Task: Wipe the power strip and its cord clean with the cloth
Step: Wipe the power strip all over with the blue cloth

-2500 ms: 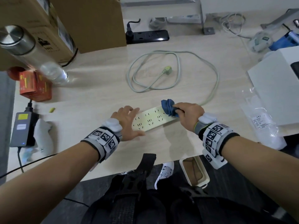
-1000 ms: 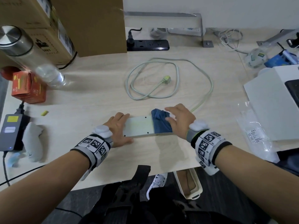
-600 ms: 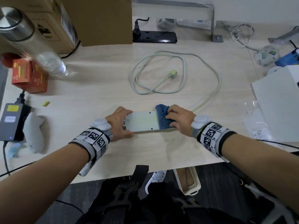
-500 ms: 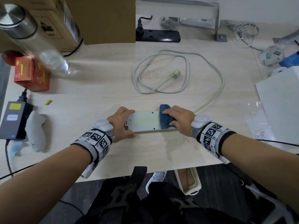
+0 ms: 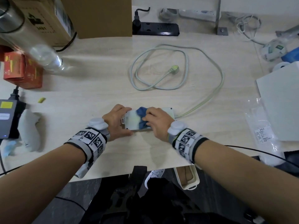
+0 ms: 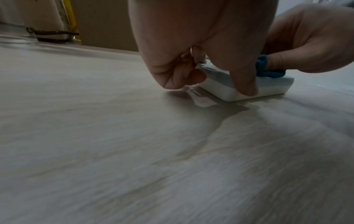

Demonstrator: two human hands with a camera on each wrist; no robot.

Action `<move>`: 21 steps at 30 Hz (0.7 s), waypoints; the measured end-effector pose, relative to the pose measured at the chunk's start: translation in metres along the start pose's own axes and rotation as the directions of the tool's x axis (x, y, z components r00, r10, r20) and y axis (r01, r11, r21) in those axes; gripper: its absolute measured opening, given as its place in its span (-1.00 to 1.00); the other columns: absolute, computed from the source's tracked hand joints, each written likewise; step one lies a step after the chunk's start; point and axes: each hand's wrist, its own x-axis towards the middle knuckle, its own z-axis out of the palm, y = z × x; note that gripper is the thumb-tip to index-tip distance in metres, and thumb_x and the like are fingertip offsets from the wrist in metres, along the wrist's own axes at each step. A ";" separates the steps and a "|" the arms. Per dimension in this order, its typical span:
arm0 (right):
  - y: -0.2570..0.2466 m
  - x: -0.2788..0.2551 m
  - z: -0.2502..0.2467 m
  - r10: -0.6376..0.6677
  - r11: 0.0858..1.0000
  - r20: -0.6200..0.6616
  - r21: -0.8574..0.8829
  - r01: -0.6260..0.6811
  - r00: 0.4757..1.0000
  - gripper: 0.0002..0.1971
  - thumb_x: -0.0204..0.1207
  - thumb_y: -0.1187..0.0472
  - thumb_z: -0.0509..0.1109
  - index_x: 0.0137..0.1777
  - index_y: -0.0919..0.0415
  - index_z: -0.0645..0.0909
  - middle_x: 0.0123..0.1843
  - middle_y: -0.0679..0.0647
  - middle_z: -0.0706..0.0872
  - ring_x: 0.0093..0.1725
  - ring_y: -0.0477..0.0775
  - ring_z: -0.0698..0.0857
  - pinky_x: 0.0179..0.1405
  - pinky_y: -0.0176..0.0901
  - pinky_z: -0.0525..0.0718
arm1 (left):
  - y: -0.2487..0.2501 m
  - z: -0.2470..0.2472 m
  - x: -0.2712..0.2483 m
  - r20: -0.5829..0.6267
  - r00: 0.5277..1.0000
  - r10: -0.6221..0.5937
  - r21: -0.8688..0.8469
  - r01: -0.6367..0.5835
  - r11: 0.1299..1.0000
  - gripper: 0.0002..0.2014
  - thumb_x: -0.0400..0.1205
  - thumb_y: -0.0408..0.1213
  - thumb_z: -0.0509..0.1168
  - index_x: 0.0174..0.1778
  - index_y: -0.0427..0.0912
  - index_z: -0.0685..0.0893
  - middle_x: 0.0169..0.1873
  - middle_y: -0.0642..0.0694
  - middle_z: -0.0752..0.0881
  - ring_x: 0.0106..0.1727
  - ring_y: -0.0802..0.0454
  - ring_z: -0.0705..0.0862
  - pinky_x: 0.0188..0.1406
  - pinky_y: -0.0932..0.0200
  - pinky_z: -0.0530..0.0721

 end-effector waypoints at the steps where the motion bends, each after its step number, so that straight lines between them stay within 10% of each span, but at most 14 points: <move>1: 0.014 -0.011 -0.009 0.016 1.000 -0.020 -0.007 -0.016 1.000 -0.82 0.37 0.48 0.45 -0.02 0.36 0.69 -0.06 0.27 0.63 -0.27 0.25 0.58 -0.26 -0.06 0.53 | 0.000 -0.001 0.000 -0.001 1.000 0.001 0.012 -0.001 1.000 -0.15 0.22 0.09 0.59 0.43 0.09 0.41 0.13 0.24 0.36 0.01 0.06 0.59 0.07 0.05 0.66; 6: 0.048 -0.040 -0.032 0.159 0.987 -0.105 0.032 -0.156 0.982 -0.84 0.40 0.52 0.38 -0.03 0.44 0.69 -0.04 0.28 0.63 -0.18 0.28 0.64 -0.09 -0.44 0.42 | 0.006 -0.005 -0.002 0.025 1.000 -0.016 0.051 0.014 0.999 -0.16 0.30 0.09 0.57 0.49 0.08 0.37 0.26 0.16 0.39 0.03 0.12 0.51 0.04 0.21 0.51; 11: 0.008 -0.009 0.005 0.027 0.998 -0.122 0.053 -0.020 0.992 -0.84 0.41 0.43 0.38 -0.02 0.36 0.70 -0.04 0.28 0.63 -0.21 0.28 0.63 -0.19 -0.03 0.61 | 0.005 0.001 -0.003 -0.023 1.000 -0.014 -0.003 0.014 1.000 -0.16 0.25 0.09 0.59 0.45 0.09 0.42 0.22 0.17 0.41 0.02 0.09 0.57 0.08 0.16 0.60; 17: -0.046 0.036 0.036 -0.090 0.993 -0.032 0.068 0.092 0.995 -0.75 0.19 0.47 0.46 -0.10 0.34 0.66 -0.03 0.30 0.61 -0.28 0.26 0.55 -0.34 -0.01 0.55 | 0.006 0.002 -0.004 -0.053 0.997 0.063 -0.077 -0.067 0.995 -0.27 0.19 0.15 0.25 0.33 0.06 0.51 0.17 -0.02 0.51 -0.03 -0.04 0.67 0.05 0.08 0.66; 21: -0.002 0.006 0.013 -0.070 0.997 -0.021 0.024 0.071 0.997 -0.78 0.34 0.44 0.46 -0.01 0.29 0.69 -0.02 0.25 0.64 -0.25 0.27 0.58 -0.29 -0.05 0.51 | 0.000 0.000 -0.001 -0.025 0.999 0.038 0.017 -0.038 0.999 -0.16 0.23 0.09 0.57 0.44 0.01 0.45 0.16 0.17 0.39 0.01 0.05 0.60 0.07 0.10 0.65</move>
